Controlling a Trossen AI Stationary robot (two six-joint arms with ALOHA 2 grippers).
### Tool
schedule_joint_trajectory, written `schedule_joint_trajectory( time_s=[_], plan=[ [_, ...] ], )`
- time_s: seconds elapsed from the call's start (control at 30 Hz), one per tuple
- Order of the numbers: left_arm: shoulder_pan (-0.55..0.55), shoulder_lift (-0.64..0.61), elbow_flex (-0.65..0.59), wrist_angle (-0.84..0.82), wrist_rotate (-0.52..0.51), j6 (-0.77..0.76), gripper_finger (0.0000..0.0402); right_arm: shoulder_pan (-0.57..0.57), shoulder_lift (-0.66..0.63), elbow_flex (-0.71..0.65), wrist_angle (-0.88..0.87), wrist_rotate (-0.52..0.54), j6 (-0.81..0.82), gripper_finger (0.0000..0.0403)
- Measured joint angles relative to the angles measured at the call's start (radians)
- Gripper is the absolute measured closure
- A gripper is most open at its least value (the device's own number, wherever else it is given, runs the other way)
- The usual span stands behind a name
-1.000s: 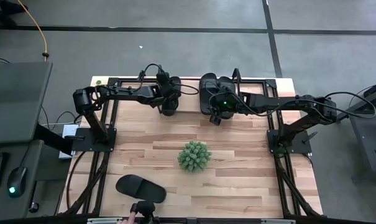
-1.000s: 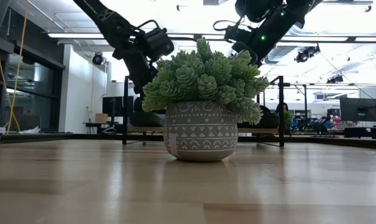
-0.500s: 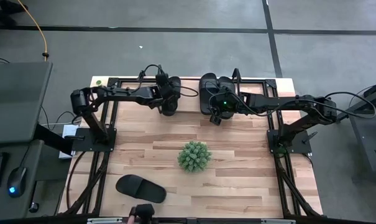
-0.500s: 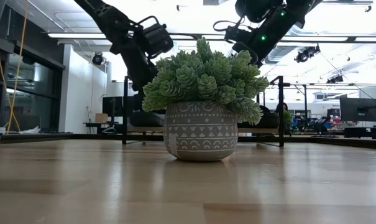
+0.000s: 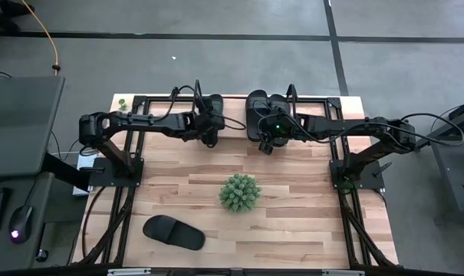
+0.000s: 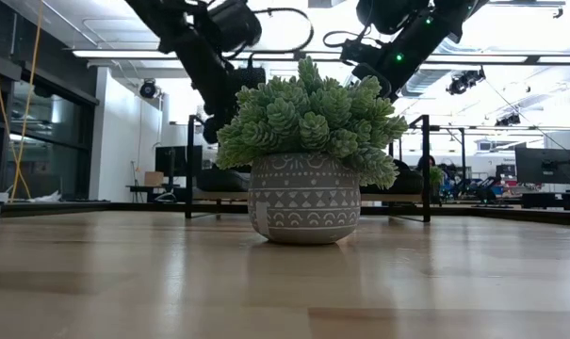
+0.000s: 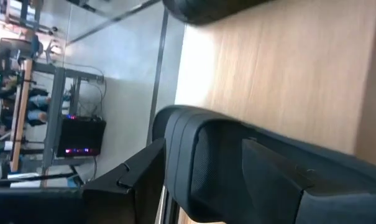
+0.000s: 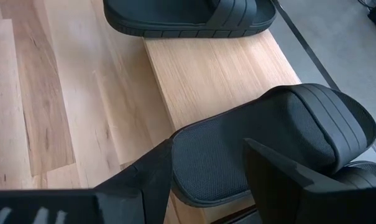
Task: Pick and place slides into the shelf
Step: Put the black slide on the shelf
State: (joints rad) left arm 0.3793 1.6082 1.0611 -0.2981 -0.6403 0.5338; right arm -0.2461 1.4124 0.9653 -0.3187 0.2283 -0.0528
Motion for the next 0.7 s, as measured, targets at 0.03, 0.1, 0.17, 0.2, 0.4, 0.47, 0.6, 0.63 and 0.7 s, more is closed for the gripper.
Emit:
schedule_joint_trajectory(
  time_s=[0.03, 0.1, 0.17, 0.2, 0.4, 0.47, 0.6, 0.63, 0.7],
  plan=[
    [-0.009, -0.007, 0.000, -0.001, -0.001, -0.004, 0.0206, 0.000, 0.000, 0.000, 0.000, 0.000, 0.000, 0.0219],
    [-0.030, -0.019, 0.000, -0.005, -0.016, -0.013, 0.0206, 0.000, 0.000, 0.000, 0.000, 0.000, 0.000, 0.0219],
    [-0.052, -0.029, 0.000, -0.015, -0.044, -0.020, 0.0206, 0.000, 0.000, 0.000, 0.000, 0.000, 0.000, 0.0219],
    [-0.063, -0.034, 0.000, -0.030, -0.060, -0.026, 0.0206, 0.000, 0.000, 0.000, 0.000, 0.000, 0.000, 0.0219],
    [-0.134, -0.061, 0.000, -0.119, -0.121, -0.091, 0.0206, 0.000, 0.000, 0.001, 0.001, -0.026, 0.031, 0.0219],
    [-0.160, -0.075, 0.000, -0.146, -0.135, -0.122, 0.0206, 0.004, 0.000, 0.001, 0.003, -0.048, 0.050, 0.0219],
    [-0.216, -0.112, 0.000, -0.195, -0.137, -0.191, 0.0206, 0.029, 0.000, 0.002, 0.023, -0.050, 0.056, 0.0219],
    [-0.231, -0.121, 0.000, -0.212, -0.136, -0.207, 0.0206, 0.038, 0.000, 0.002, 0.032, -0.051, 0.056, 0.0219],
    [-0.264, -0.139, 0.000, -0.242, -0.136, -0.239, 0.0206, 0.059, 0.000, 0.002, 0.052, -0.051, 0.056, 0.0219]
  ],
)
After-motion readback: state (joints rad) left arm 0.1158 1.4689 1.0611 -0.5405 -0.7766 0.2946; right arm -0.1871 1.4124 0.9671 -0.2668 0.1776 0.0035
